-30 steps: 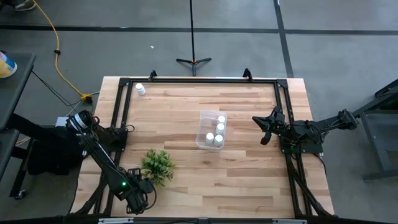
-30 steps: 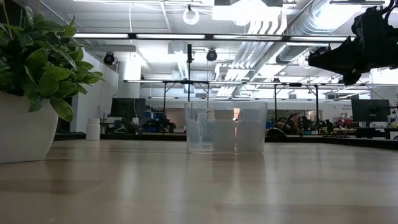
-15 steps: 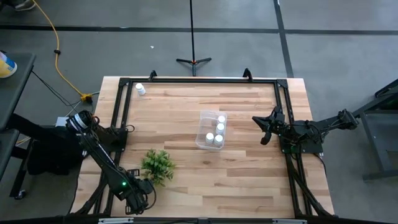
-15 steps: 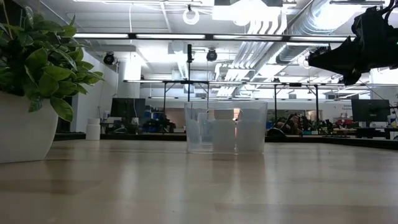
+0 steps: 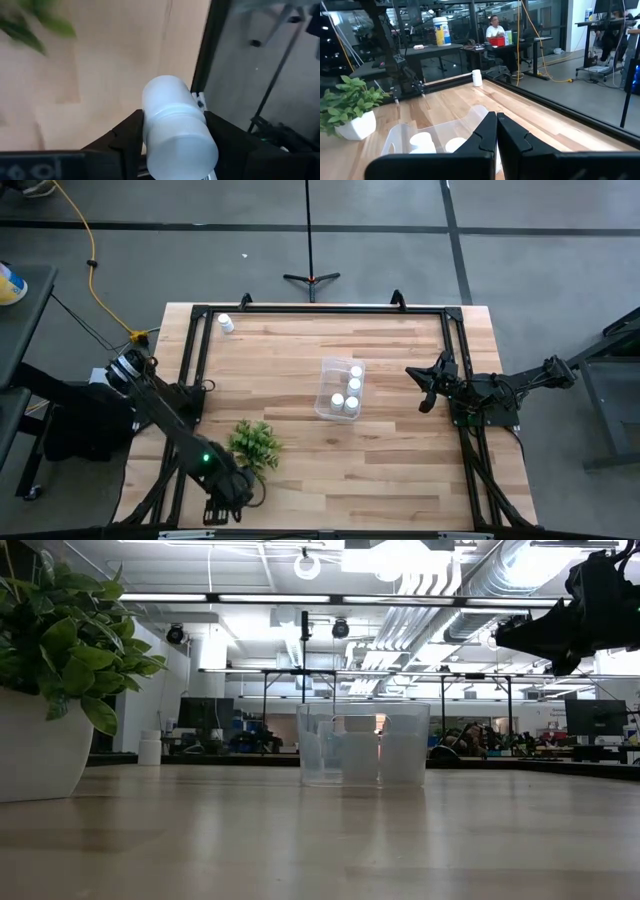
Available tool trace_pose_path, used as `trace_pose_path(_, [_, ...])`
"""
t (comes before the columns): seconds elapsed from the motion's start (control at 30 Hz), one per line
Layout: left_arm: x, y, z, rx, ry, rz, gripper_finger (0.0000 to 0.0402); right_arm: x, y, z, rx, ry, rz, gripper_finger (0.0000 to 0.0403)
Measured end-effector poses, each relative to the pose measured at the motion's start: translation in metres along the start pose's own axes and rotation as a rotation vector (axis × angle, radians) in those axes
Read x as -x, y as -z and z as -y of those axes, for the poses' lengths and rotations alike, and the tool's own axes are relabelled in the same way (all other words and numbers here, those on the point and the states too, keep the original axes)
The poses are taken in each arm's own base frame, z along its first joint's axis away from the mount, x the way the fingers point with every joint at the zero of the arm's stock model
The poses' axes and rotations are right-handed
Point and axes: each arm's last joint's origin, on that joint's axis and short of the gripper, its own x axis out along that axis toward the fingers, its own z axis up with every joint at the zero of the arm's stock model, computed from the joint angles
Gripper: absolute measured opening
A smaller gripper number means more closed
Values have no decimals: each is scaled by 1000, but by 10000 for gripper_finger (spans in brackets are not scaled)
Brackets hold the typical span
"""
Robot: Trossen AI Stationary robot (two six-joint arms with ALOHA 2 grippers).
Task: Pick and place pill bottles into a basket
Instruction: Put the white medicine bottle into the transparent bin
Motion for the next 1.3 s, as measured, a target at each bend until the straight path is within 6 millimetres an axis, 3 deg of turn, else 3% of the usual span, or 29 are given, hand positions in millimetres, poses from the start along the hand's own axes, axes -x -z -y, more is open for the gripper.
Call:
trace_pose_path(0.37, [91, -50, -31, -104, 26, 154, 214, 0, 0, 0, 32, -3, 0, 1])
trace_pose_path(0.63, [137, -75, -66, -156, -36, 292, 215, 0, 0, 0, 32, -3, 0, 1])
trace_pose_path(1.07, [187, -119, -139, -95, -149, 624, 215, 0, 0, 0, 32, -2, 0, 1])
trace_pose_path(1.3, [191, -144, -170, -77, -176, 705, 216, 0, 0, 0, 29, -2, 0, 2])
